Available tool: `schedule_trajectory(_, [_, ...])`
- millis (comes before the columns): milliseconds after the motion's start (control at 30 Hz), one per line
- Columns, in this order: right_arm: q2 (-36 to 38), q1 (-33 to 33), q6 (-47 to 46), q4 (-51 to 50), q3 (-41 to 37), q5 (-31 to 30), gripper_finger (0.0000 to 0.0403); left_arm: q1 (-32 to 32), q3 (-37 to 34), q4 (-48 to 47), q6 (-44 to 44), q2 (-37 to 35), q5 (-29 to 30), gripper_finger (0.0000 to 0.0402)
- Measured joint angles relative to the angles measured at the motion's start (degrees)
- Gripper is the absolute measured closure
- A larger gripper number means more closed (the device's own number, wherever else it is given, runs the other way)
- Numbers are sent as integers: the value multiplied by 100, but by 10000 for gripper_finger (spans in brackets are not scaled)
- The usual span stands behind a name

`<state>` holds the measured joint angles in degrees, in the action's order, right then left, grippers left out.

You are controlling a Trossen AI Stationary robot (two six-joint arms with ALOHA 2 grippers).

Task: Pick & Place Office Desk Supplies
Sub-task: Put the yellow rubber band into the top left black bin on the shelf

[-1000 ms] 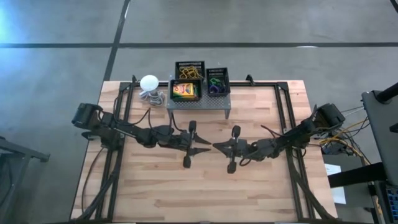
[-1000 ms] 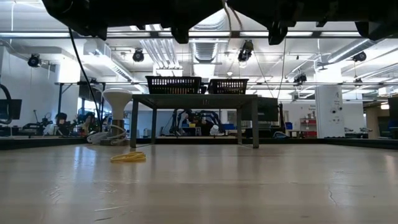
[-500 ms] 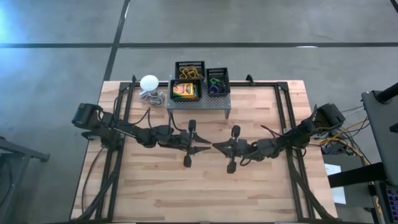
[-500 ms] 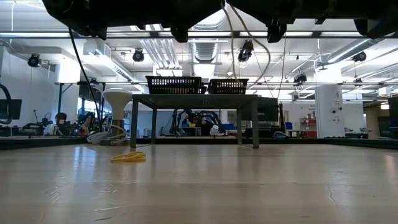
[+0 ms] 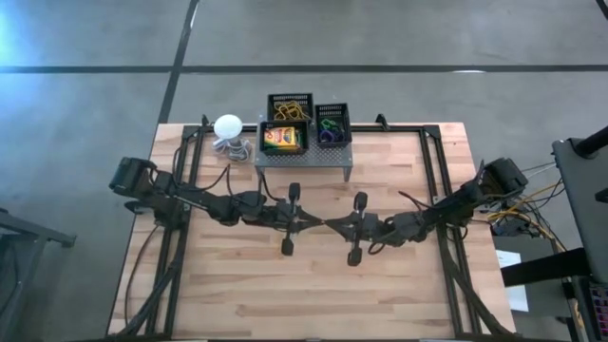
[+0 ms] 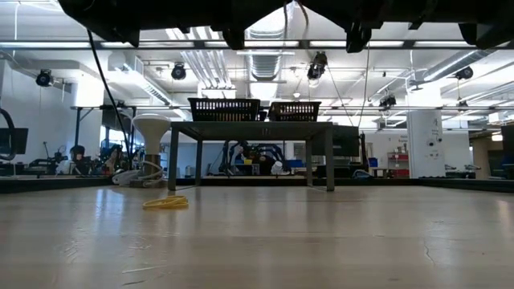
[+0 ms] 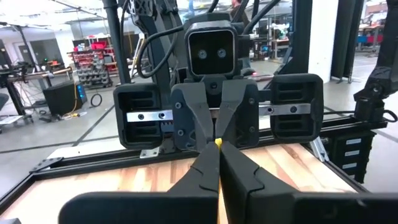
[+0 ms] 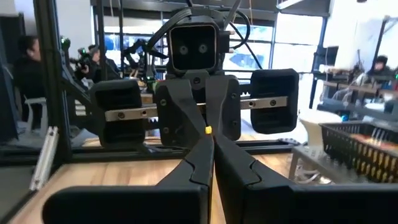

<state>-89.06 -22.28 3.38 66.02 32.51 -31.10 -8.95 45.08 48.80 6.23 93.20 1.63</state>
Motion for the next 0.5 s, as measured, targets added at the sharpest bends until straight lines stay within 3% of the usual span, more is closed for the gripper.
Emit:
schedule_trajectory(167, [601, -121, 452, -423, -2, 18, 375, -51, 2, -383, -1, -342, 59, 399])
schedule_trajectory(300, [1555, -176, 16, -2123, 5, -17, 334, -87, 53, -975, 87, -994, 52, 400])
schedule_trajectory(400, [2121, -164, -594, -3483, 4, -54, 308, 9, 518, -2123, 170, -1478, 49, 400])
schedule_trajectory(500, [2365, -187, -1076, -4182, -17, -51, 293, 256, 1441, -3697, 587, -1628, 48, 401])
